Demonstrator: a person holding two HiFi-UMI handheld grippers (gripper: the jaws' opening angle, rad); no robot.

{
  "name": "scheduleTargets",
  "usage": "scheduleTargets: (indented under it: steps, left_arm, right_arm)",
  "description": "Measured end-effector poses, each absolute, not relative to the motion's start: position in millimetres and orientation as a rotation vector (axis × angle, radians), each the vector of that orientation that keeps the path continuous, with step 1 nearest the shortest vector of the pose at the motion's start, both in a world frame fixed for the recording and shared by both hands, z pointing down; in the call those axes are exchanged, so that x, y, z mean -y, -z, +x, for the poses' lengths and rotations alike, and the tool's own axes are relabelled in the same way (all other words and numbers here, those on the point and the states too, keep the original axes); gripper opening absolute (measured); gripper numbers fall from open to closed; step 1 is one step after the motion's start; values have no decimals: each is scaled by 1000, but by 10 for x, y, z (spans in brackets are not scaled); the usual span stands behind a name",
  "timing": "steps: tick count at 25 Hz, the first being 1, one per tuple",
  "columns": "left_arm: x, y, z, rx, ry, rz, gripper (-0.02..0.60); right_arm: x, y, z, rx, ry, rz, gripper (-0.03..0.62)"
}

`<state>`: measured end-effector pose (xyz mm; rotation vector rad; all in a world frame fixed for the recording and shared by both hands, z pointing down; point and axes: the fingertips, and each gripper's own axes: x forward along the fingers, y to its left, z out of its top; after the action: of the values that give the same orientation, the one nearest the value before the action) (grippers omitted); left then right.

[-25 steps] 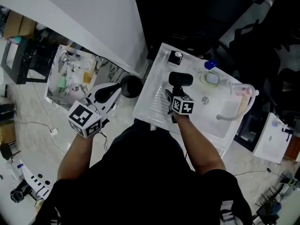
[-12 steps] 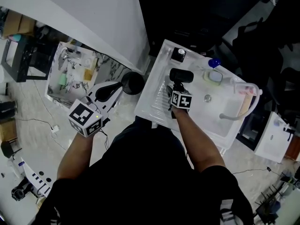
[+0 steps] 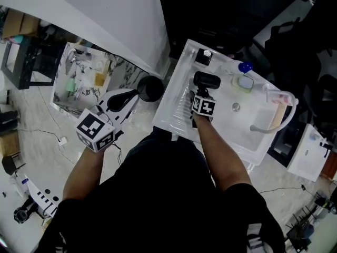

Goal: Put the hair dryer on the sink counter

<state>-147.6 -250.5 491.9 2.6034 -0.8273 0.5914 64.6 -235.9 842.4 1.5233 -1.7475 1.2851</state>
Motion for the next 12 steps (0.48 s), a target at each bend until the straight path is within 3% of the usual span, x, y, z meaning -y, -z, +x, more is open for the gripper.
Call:
scheduleTargets:
  steps: [12]
  left_arm:
    - [2490,-4997,-1440,794,-622,2605,38]
  right_arm:
    - [2464,-8538,659,1671,-1251,1563,272]
